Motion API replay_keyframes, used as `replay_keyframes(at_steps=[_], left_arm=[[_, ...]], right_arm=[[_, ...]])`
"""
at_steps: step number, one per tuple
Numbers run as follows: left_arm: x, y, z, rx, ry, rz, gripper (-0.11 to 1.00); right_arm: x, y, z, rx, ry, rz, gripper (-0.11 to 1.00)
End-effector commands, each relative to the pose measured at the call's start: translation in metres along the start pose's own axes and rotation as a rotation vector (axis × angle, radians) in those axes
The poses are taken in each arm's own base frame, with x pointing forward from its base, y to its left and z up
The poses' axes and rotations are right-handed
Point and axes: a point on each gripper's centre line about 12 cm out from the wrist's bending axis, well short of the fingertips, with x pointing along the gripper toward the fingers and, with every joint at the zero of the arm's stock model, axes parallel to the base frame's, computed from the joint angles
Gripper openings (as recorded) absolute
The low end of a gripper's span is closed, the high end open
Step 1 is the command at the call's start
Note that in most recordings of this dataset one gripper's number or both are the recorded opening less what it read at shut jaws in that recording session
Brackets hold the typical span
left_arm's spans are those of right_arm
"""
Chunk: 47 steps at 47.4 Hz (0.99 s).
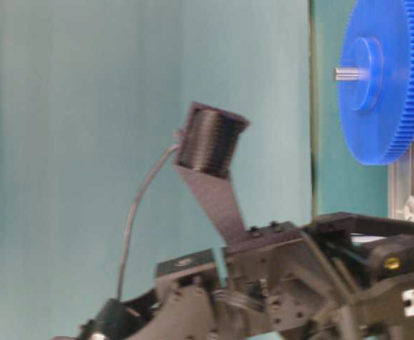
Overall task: Insert the small gear onto the shaft.
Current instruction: 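Carry the small gear with the left gripper toward the empty shaft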
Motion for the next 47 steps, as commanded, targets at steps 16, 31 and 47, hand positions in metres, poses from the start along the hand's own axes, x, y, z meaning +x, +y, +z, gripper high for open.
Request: replay_keyframes(at_steps=[16,31,47], left_arm=[[-0.059,-0.001,0.017,0.014,-0.12,-0.006,0.71],[-0.079,0.003,0.014,0.005,-0.104,0.0,0.71],[-0.106,0.015,0.022,-0.022,-0.123,0.012,0.71]], right_arm=[[0.0,0.0,0.005,0.015,-0.012,-0.001,0.01],[0.001,-0.001,0.0,0.063,-0.007,-0.002,0.01],[-0.002,-0.001,0.001,0.058,-0.022,-0.001,0.01]])
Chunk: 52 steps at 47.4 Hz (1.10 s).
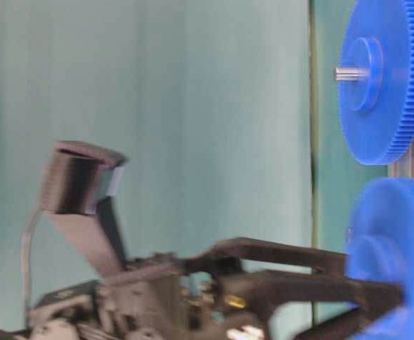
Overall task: Insert the small gear onto the shaft.
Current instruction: 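Carry the small gear with the left gripper toward the empty shaft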
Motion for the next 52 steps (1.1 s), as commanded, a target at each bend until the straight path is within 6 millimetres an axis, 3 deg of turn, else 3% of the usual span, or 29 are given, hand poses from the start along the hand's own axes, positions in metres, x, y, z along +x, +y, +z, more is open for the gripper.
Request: replay_keyframes(at_steps=[1,30,52], left_arm=[[-0.032,0.005,0.016,-0.01,-0.095,0.003,0.71],[-0.061,0.03,0.028,-0.006,-0.101,0.034,0.71],[-0.07,0.039,0.031,0.003,-0.093,0.045,0.71]], right_arm=[[0.0,0.0,0.005,0.008,-0.016,0.0,0.01],[-0.001,0.0,0.005,0.006,-0.019,0.0,0.01],[-0.001,0.001,0.007,0.008,-0.022,0.001,0.01]])
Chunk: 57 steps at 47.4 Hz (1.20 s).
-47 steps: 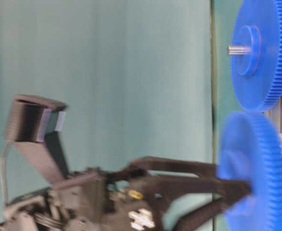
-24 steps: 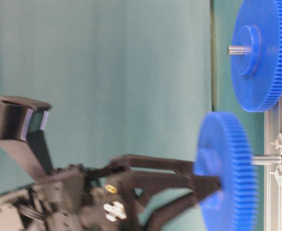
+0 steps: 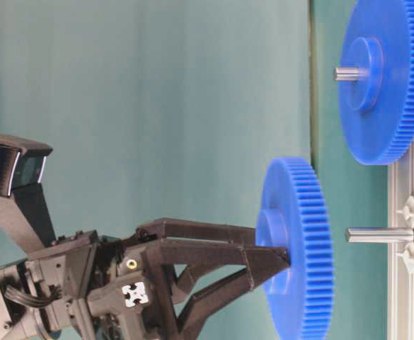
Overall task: Insert the small gear onto the shaft.
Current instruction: 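Carry the small gear with the left gripper toward the empty shaft, then align the gear's center hole with the shaft beside the large gear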
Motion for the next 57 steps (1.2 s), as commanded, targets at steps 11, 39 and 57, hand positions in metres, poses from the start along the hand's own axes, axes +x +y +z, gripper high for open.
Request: replay_keyframes(at_steps=[11,39,57], left_arm=[[-0.028,0.014,0.01,-0.026,-0.08,0.022,0.71],[-0.015,0.024,0.0,-0.048,-0.042,0.031,0.71],[-0.005,0.032,-0.012,-0.045,-0.022,0.038,0.71]], right_arm=[[0.0,0.001,0.007,0.008,-0.019,0.0,0.01],[0.0,0.001,0.007,0.008,-0.025,0.001,0.01],[0.0,0.0,0.006,0.008,-0.025,0.001,0.01]])
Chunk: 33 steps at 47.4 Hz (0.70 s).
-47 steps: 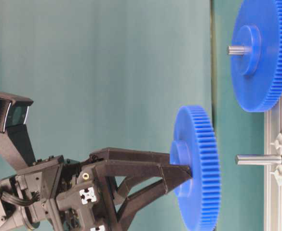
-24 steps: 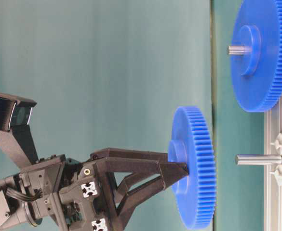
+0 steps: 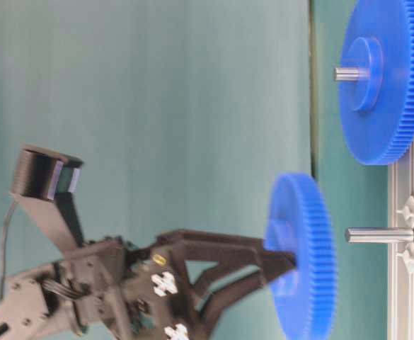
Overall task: Insert the small gear onto the shaft.
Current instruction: 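Align the gear's center hole with the shaft beside the large gear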
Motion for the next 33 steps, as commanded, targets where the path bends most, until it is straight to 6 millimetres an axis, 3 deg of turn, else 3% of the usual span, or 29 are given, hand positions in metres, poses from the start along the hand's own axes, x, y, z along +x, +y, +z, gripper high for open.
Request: replay_keyframes(at_steps=[1,33], left_arm=[[-0.018,0.002,0.005,0.01,-0.061,0.007,0.71],[0.003,0.015,0.0,-0.001,-0.081,0.023,0.71]], right_arm=[[0.0,0.0,0.005,0.006,-0.016,0.0,0.01],[0.0,0.0,0.006,0.008,-0.019,0.0,0.01]])
